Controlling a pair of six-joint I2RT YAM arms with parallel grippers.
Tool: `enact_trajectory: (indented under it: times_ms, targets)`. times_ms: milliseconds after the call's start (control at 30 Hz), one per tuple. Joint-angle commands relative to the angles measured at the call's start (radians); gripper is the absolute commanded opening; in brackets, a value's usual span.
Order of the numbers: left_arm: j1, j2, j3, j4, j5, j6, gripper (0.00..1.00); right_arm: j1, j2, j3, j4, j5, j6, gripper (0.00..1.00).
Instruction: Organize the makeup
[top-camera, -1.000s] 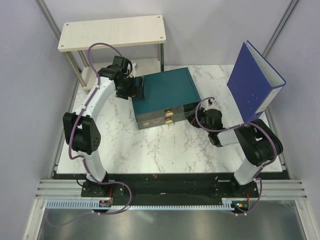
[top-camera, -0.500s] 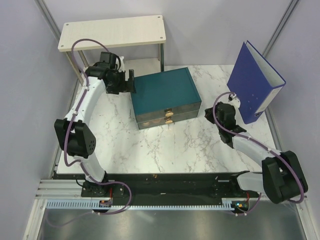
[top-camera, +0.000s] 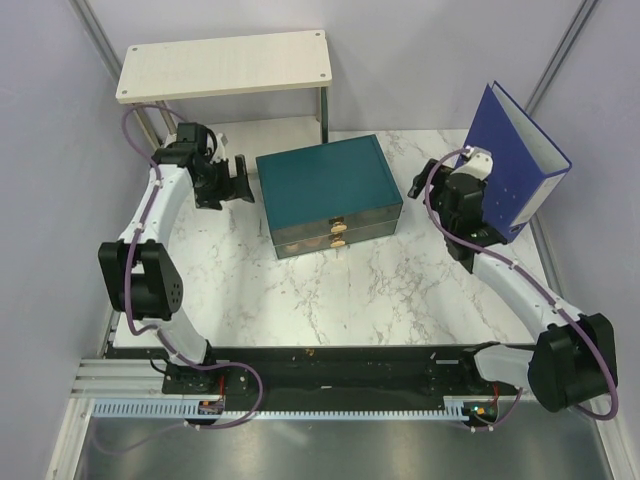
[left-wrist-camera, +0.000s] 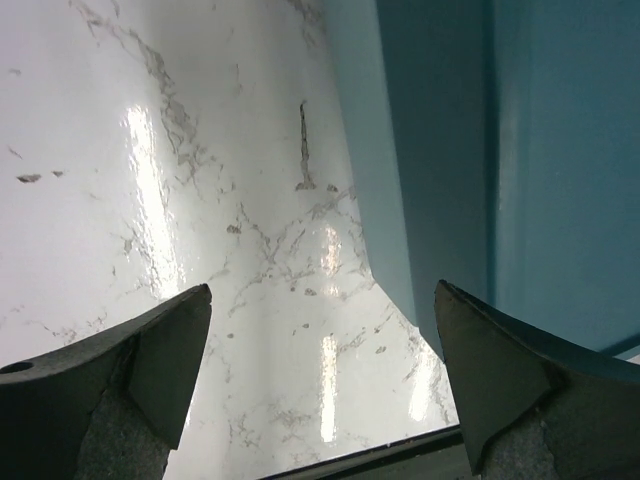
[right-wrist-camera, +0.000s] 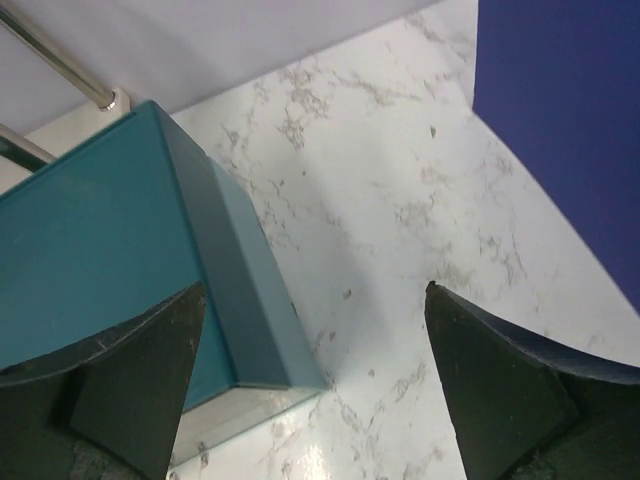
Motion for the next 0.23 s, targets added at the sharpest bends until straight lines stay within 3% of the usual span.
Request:
enact_trajectory:
  times_ms: [0,200]
  targets:
    - [0.008,-0.073,-0.063,0.050,0.020,-0.003,0.99,0.004,0.030,0.098,0.011,-0.026,-0.186,0.98]
    - [0.007,-0.094,-0.095,0.070,0.034,-0.003,0.99,0.013,0.055,0.129,0.011,-0.053,-0.230,0.98]
